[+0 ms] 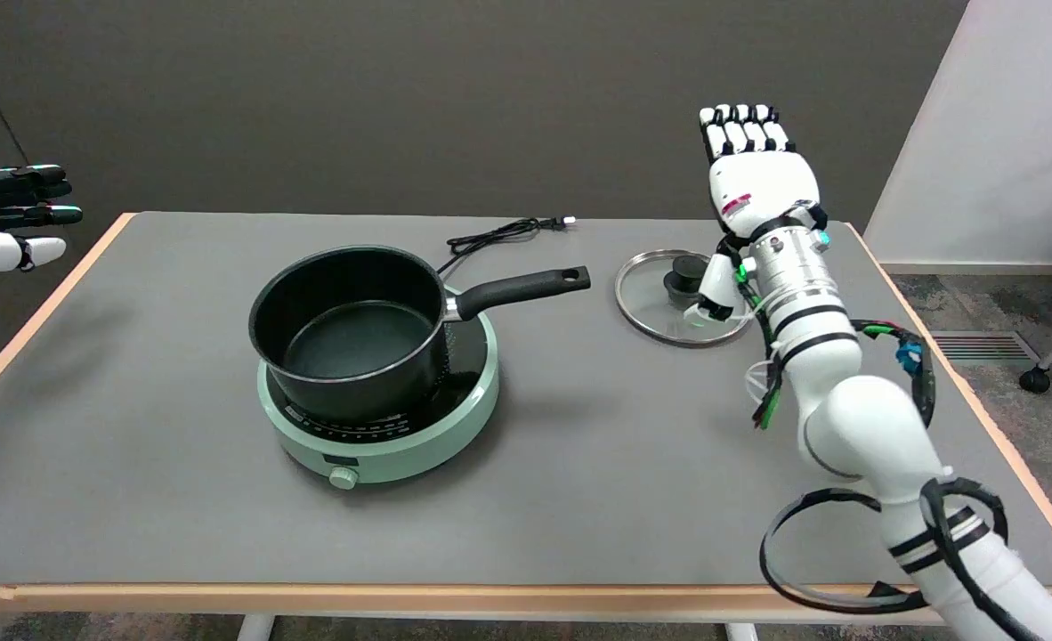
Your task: Pick up the pot lid.
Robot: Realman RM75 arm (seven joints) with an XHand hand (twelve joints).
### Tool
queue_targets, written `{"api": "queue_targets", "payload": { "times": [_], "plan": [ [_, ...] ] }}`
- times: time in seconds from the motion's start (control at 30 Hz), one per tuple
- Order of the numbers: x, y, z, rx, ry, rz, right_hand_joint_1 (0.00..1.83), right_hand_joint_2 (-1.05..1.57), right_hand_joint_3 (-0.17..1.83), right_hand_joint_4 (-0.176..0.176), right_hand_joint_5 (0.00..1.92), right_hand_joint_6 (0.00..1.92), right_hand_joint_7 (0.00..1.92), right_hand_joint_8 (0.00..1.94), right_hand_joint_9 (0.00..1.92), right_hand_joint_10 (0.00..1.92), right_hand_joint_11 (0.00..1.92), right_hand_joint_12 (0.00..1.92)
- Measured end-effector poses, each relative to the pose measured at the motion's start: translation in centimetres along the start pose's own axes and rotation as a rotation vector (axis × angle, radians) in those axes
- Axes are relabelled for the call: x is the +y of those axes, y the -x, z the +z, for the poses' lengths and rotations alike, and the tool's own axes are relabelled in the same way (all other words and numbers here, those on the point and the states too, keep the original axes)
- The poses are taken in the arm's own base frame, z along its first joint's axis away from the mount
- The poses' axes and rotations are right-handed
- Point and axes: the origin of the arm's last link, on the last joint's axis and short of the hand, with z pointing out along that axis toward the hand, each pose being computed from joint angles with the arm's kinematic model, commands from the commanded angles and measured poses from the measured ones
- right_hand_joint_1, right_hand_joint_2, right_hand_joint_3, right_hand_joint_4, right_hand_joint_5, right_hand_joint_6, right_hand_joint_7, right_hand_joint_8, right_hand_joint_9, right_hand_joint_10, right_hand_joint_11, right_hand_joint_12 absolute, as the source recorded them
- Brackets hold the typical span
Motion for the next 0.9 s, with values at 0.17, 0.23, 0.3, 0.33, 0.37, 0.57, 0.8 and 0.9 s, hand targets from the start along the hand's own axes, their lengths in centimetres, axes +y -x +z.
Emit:
{"api": "queue_targets", "payload": {
  "times": [0.17,0.23,0.3,0.33,0.37,0.57,0.8,0.9],
  "plan": [
    [1.3,0.6,1.1,-0.022,-0.022,0.038,1.22,-0.79,1.2,-0.065,0.04,0.04,0.04,0.04,0.04,0.04,0.04,0.04],
    [1.9,0.9,1.6,-0.032,-0.032,0.055,1.22,-0.79,1.19,-0.06,0.04,0.04,0.04,0.04,0.04,0.04,0.04,0.04],
    [2.5,1.1,2.0,-0.039,-0.042,0.073,1.22,-0.79,1.19,-0.063,0.04,0.04,0.04,0.04,0.04,0.04,0.04,0.04],
    [2.7,1.3,2.2,-0.043,-0.048,0.081,1.22,-0.78,1.18,-0.065,0.04,0.04,0.04,0.04,0.04,0.04,0.04,0.04],
    [3.0,1.4,2.4,-0.048,-0.056,0.091,1.22,-0.78,1.17,-0.065,0.04,0.04,0.04,0.04,0.04,0.04,0.04,0.04],
    [4.6,2.1,3.3,-0.076,-0.091,0.151,1.21,-0.78,1.16,-0.053,0.03,0.03,0.03,0.03,0.03,0.03,0.03,0.03],
    [6.1,2.7,4.1,-0.1,-0.131,0.221,1.22,-0.8,1.16,-0.042,0.03,0.03,0.03,0.03,0.03,0.03,0.03,0.03],
    [6.7,2.8,4.4,-0.106,-0.145,0.243,1.22,-0.83,1.18,-0.026,0.02,0.02,0.02,0.02,0.02,0.02,0.02,0.02]
  ]
}}
